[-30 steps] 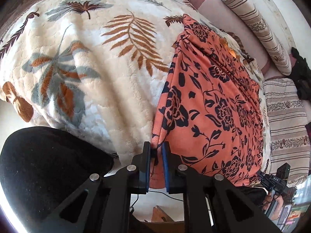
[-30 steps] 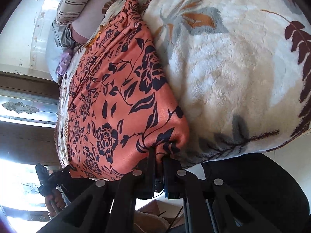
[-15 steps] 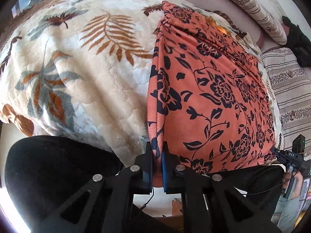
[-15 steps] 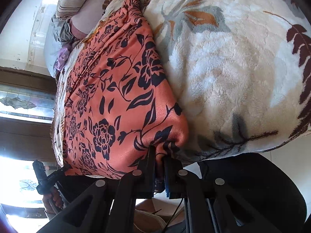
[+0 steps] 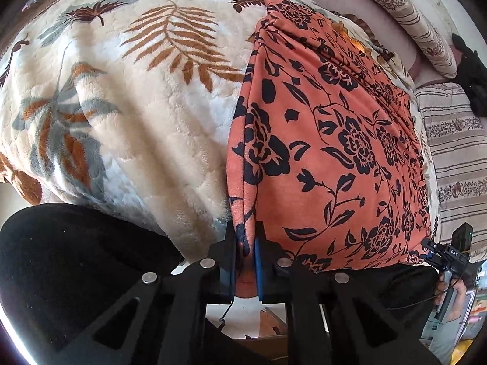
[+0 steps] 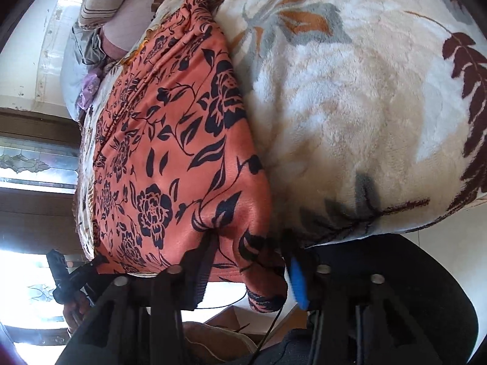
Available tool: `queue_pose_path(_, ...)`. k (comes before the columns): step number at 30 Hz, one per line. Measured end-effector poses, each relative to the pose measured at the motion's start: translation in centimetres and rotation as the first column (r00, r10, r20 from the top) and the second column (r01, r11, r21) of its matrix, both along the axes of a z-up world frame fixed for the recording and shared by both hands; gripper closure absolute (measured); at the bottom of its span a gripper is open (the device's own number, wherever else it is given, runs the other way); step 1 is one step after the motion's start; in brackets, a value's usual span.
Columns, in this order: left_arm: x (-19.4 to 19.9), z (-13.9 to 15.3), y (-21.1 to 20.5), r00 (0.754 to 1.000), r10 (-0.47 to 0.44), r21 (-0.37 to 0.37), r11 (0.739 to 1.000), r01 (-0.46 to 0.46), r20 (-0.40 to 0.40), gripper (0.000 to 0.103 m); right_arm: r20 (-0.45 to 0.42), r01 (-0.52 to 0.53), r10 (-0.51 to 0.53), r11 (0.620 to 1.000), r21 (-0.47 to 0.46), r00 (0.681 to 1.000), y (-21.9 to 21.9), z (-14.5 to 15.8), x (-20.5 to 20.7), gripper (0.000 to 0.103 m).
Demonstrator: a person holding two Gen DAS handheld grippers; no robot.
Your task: Fold small clothes
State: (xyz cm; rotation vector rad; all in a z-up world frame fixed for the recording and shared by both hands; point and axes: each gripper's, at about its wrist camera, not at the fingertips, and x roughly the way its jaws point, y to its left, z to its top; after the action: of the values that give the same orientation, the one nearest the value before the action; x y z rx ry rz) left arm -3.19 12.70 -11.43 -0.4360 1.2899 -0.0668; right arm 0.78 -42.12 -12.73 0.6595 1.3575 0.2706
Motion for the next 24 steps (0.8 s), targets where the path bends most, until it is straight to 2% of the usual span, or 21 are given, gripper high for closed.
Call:
queue_pose_path(3,0.1,1.0,-0.3,0.998,-0.039,-0.012,0.999,0.040,0.057,0.097,0.005,-0.038,0.038,0.999,-0.025,0.999,0.3,0.5,0.0,0.095)
queue_pose_path(7,0.1,4.1,0.3,0.987,-0.026,-0.047,0.998,0.034,0.156,0.097,0.052,-0.002,0.001,1.000,0.014,0.999,-0.6,2.4,-0.7,0.095)
queue_pose_path(9,0.6,3.8,0.4,0.990,-0.027,-0.057,0.998,0.035,0.136,0.097,0.051,0.018,-0.020,0.999,0.043,0.998,-1.0,2.4,-1.0,0.095)
queue_pose_path(12,1.6,1.5,-0.4,0.998,-0.057,-0.041,0.997,0.058,0.042,0.097,0.008,0.008,-0.009,0.998,0.055,1.000,-0.7,1.0,-0.7,0.095)
queue_pose_path(14,1.9,1.2,-0.7,0.997,-0.071,-0.044,0.996,0.072,0.028,0.097,0.000,0.018,-0.018,0.996,0.085,1.000,-0.7,0.9,-0.2,0.095)
queue_pose_path(17,3.2,3.5,-0.3,0.994,-0.063,-0.098,0.993,0.072,0.094,0.097,0.050,0.025,-0.033,0.987,0.158,0.998,-0.7,2.5,1.1,0.096)
queue_pose_path(20,6.4,7.4,0.1,0.977,-0.063,-0.144,0.985,0.093,0.202,0.097,0.146,0.021,-0.054,0.976,0.216,0.988,-1.1,6.3,4.8,0.096)
queue_pose_path(22,9.7,11.0,0.3,0.949,-0.060,-0.131,0.986,0.104,0.308,0.097,0.229,0.029,-0.088,0.968,0.251,0.969,-1.6,9.3,8.3,0.096)
queue_pose_path(24,13.4,14.2,1.1,0.911,-0.032,-0.120,0.989,0.088,0.410,0.097,0.323,0.059,-0.145,0.963,0.262,0.935,-2.6,12.6,12.4,0.096)
